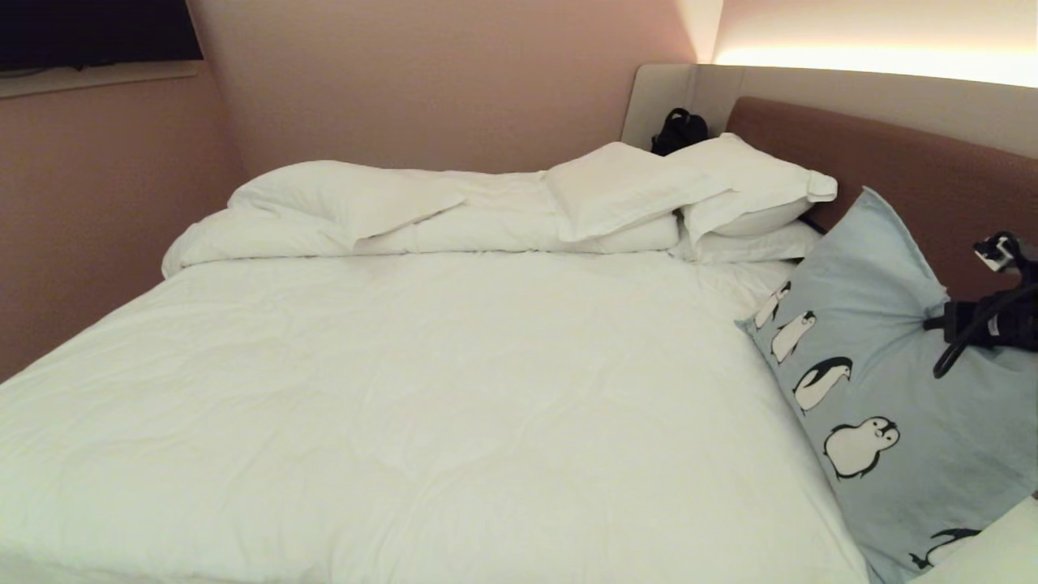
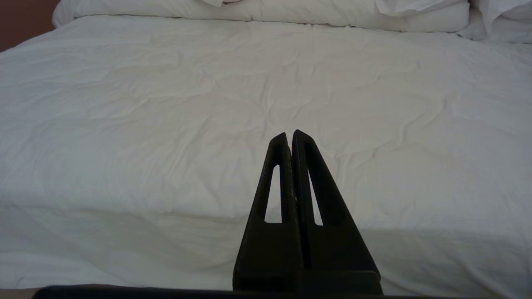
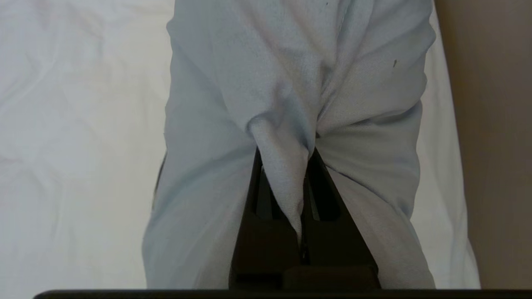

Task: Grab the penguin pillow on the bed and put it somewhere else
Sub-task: Place the pillow at the bedside

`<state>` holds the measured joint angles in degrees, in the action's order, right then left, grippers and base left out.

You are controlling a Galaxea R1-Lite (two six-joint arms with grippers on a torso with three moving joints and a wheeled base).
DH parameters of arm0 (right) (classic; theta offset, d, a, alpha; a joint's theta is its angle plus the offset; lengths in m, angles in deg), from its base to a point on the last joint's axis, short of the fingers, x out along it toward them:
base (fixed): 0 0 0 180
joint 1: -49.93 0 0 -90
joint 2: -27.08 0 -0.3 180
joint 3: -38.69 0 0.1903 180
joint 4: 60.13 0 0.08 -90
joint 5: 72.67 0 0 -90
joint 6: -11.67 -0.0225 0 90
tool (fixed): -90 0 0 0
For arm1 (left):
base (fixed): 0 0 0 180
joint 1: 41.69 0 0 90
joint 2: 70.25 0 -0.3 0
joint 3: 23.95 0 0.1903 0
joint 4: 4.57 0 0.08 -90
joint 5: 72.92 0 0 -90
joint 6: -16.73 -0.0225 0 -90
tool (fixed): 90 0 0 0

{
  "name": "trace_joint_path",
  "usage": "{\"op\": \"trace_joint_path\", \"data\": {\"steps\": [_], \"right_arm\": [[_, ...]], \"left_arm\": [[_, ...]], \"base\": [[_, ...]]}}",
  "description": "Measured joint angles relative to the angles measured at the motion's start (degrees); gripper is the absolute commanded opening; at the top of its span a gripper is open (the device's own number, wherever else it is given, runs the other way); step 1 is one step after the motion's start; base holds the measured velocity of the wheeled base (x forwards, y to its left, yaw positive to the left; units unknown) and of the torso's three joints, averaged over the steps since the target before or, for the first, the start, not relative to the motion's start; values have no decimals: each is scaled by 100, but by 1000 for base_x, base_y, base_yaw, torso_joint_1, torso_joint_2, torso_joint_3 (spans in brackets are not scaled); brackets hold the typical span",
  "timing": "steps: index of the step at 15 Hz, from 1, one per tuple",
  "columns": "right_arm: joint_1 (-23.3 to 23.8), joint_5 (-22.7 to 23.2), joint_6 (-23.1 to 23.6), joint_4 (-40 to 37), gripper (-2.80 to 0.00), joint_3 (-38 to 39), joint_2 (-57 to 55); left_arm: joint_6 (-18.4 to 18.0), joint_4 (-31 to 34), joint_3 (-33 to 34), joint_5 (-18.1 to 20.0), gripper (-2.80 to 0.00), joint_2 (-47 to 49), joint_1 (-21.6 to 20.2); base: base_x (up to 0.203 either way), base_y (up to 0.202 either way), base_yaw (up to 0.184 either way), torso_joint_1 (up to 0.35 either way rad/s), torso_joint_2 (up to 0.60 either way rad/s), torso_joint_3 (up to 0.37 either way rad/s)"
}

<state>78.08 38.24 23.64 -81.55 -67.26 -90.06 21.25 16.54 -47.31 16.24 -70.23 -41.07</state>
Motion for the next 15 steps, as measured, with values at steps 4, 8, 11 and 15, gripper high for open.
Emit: {"op": "trace_joint_path", "data": {"steps": [4, 8, 11, 15], "right_arm": [[2, 219, -15, -11, -280, 36, -113], [-7, 401, -26, -57, -280, 94, 251], [-34, 546, -34, -99, -280, 162, 631], [-78, 742, -23, -90, -280, 223, 794]], "left_arm": [[-1, 0, 0, -1, -280, 0, 0], [0, 0, 0, -1, -280, 0, 0], [2, 0, 0, 0, -280, 0, 0], [1, 0, 0, -1, -280, 0, 0]], "base": [[0, 0, 0, 0, 0, 0], [0, 0, 0, 0, 0, 0], [0, 0, 0, 0, 0, 0], [0, 0, 0, 0, 0, 0]]}}
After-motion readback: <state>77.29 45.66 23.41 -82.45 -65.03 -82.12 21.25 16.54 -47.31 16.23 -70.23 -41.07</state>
